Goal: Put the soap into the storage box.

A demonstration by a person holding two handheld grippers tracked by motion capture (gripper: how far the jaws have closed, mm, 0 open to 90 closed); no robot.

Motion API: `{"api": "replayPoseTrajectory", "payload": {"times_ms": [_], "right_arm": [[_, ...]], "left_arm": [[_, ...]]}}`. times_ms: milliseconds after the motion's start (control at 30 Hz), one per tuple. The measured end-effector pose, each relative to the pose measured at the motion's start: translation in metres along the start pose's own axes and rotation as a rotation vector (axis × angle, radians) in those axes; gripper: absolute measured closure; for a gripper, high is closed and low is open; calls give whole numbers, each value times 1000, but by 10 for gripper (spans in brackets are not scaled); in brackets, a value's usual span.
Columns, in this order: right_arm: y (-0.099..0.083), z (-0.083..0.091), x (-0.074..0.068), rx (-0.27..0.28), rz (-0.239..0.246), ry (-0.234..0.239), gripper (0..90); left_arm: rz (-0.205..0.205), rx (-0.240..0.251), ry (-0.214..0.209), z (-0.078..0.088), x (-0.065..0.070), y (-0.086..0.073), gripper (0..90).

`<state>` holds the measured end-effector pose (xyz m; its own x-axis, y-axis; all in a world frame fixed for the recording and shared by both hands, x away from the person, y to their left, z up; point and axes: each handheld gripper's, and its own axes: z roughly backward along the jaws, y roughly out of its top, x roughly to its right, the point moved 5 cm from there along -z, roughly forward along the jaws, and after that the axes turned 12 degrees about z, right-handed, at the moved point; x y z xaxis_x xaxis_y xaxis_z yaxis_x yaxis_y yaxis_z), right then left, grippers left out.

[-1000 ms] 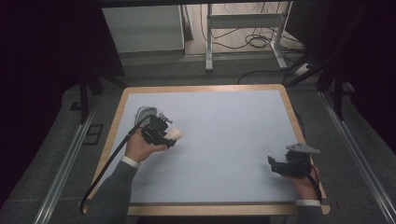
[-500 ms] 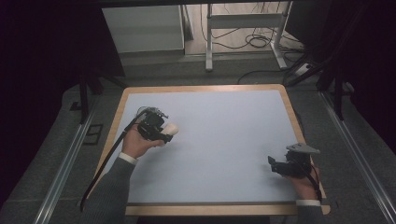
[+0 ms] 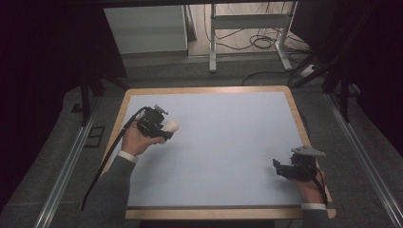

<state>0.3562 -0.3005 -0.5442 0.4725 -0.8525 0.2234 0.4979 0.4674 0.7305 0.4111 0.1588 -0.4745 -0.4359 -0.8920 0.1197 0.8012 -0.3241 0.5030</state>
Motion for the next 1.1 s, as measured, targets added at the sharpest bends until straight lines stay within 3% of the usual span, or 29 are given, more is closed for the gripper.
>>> {"api": "replayPoseTrajectory", "payload": {"times_ms": [567,1100], "right_arm": [[-1,-1,0,-8,1,0,93],[1,0,-2,6,7,7,93]], "left_arm": [[60,-3,22,-2,-24,11,495],[95,-7,47,-6,-37,20,494]]}}
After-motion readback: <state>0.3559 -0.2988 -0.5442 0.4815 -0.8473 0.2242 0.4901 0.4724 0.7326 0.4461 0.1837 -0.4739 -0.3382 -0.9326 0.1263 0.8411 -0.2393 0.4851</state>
